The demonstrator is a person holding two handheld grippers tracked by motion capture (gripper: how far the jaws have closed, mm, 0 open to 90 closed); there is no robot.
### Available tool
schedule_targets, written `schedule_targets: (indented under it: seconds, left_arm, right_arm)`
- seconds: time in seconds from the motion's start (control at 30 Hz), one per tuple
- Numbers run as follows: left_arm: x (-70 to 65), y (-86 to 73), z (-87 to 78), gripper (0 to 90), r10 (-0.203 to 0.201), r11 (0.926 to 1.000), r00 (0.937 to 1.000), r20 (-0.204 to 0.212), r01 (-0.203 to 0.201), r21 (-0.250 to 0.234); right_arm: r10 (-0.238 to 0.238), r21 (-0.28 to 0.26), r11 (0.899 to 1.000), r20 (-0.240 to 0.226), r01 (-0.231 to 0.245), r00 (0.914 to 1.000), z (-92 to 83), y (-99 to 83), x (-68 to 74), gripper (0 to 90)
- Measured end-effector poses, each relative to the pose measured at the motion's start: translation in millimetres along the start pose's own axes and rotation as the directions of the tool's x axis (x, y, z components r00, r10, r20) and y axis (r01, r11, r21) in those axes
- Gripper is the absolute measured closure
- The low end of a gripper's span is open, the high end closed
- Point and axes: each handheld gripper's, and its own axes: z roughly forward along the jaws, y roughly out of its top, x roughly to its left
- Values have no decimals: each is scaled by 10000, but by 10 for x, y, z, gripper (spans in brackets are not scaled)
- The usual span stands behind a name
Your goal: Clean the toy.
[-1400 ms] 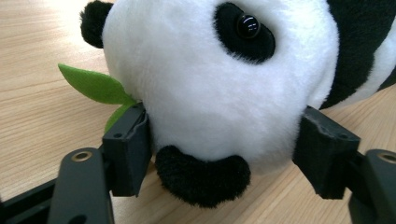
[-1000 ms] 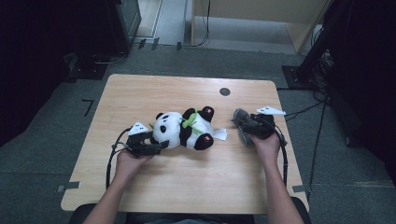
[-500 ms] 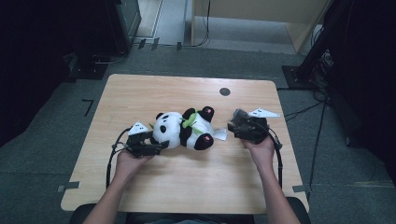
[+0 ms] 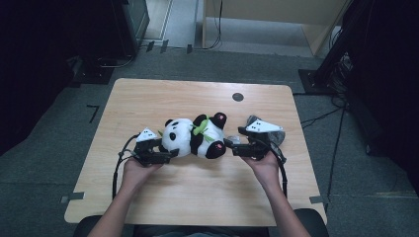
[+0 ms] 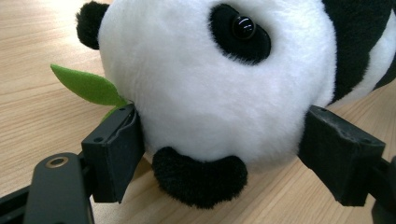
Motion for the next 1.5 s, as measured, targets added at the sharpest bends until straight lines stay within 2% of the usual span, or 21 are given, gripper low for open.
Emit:
schedule_targets:
  seconds: [0.23,0.33,0.43,0.67,0.73,0.87,0.93,1.03,1.1,1.23,1.33,1.4,1.5]
  left_arm:
    - [-1,11,-2,181,-31,10000,10000,-24,31,-45]
    - [-4,15,-2,181,-59,9999,10000,-50,59,-96]
    - [-6,18,-4,181,-68,9999,10000,-66,67,-136]
    - [9,19,4,180,-131,9997,9999,4,131,-213]
    - [15,23,7,180,-213,9993,9998,19,214,-305]
    - [25,33,26,179,-412,9982,9991,113,417,-434]
    - [21,42,36,180,-590,9971,9981,148,597,-473]
    - [26,52,44,180,-793,9952,9967,193,802,-560]
    - [22,58,59,177,-809,9951,9966,127,814,-562]
    - [19,69,70,163,-628,9966,9980,5,628,-531]
    - [28,81,53,155,-625,9960,9980,34,626,-631]
    - [27,88,29,150,-509,9961,9987,50,511,-723]
    - [16,101,-38,148,-295,9947,9995,98,303,-977]
  right_arm:
    - [-147,-69,9999,-676,142,9976,35,15,164,214]
    - [-403,23,9992,-836,406,9957,108,-7,236,150]
    - [-489,278,9982,-1092,522,9928,216,-65,261,145]
    - [-618,824,9939,-1287,727,9898,484,-182,267,127]
    - [-675,787,9938,-1348,785,9886,540,-205,270,90]
    - [-977,676,9921,-1103,1055,9891,599,-222,282,91]
    - [-1274,645,9891,-805,1327,9886,618,-239,302,122]
    - [-1941,479,9798,-62,1941,9810,644,-284,338,191]
    - [-2134,188,9769,286,2129,9765,658,-320,349,248]
    - [-2204,230,9754,559,2194,9738,652,-304,367,405]
    - [-1802,366,9832,375,1788,9829,628,-239,332,490]
    - [-1633,547,9853,191,1621,9864,613,-170,292,510]
    - [-1112,688,9914,-78,1115,9938,575,-59,224,523]
